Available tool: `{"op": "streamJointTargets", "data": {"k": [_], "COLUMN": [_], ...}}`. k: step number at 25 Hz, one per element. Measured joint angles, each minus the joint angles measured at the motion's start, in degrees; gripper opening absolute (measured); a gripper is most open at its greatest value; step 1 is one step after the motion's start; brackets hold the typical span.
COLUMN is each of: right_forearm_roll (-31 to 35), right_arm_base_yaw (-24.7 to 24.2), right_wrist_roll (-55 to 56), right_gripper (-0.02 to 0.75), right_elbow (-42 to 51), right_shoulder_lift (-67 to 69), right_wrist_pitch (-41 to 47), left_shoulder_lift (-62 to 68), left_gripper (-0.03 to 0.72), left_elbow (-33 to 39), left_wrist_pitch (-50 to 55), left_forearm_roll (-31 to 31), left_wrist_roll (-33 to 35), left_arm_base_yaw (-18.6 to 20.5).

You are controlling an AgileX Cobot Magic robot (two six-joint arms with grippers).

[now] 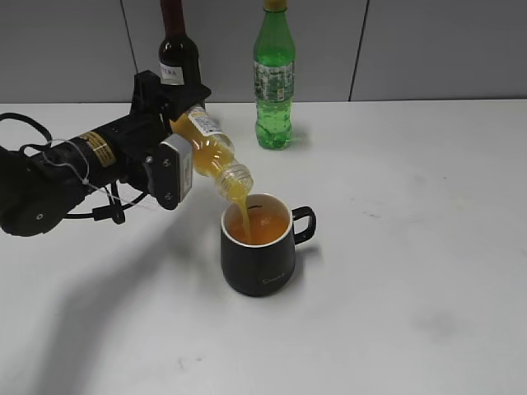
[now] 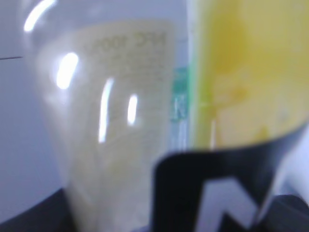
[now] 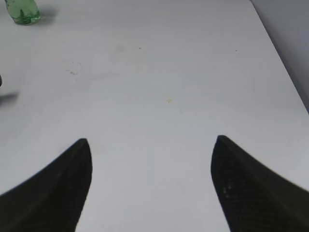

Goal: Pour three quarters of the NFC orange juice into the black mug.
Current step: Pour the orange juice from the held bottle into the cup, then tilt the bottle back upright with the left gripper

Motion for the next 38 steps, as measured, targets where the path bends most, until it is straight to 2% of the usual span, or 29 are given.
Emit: {"op": "streamJointTargets", "data": {"k": [38], "right_forearm_roll": [0.0], "right_arm_base_yaw": [0.0], "right_wrist_roll": [0.0], "right_gripper": [0.582], "right_elbow": [0.0], "right_shoulder_lift": [0.0], "right_wrist_pitch": [0.0], "left_shoulder_lift": [0.0], "left_gripper": [0.471], "left_elbow": [-0.19], "left_wrist_pitch": [-0.06], "left_forearm_roll": [0.0], "left_wrist_roll": [0.85], "left_arm_base_yaw": [0.0]}}
